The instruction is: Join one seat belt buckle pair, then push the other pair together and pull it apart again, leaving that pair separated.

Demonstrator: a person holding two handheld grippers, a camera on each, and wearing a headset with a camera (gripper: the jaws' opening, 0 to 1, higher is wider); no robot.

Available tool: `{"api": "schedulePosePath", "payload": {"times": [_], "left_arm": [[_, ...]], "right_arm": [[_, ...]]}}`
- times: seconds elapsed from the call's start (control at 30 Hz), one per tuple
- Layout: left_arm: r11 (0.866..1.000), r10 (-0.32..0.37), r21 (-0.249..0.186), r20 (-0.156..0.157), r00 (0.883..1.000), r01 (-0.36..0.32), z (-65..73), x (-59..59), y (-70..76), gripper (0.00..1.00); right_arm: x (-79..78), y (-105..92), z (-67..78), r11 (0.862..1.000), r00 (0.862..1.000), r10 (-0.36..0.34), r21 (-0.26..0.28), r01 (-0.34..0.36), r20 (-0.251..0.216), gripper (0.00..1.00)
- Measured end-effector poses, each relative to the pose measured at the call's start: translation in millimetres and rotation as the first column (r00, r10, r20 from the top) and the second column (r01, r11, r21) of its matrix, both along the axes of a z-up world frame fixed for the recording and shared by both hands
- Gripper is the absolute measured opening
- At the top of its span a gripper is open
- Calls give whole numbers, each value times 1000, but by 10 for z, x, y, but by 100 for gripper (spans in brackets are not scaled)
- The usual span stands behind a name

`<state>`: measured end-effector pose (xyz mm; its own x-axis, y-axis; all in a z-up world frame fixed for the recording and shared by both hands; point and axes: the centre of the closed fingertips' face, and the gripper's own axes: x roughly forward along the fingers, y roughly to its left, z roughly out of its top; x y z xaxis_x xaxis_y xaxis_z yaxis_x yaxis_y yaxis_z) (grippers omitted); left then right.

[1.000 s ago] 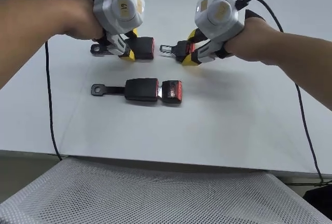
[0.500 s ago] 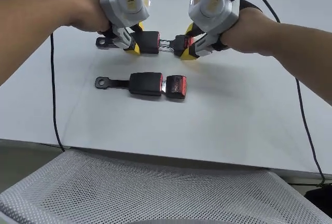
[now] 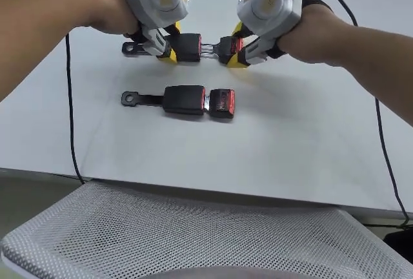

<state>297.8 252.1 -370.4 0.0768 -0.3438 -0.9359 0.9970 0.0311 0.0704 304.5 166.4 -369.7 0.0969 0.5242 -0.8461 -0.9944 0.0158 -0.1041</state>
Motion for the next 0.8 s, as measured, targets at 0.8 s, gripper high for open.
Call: {"api": "schedulePosePath", "payload": {"times": [0.8], "left_arm": [[998,-45,-34,11,999,45,5,4,-29,32]], "right_arm": [[-13,141,-8,995,998,-4,104,11,-60,32]]}}
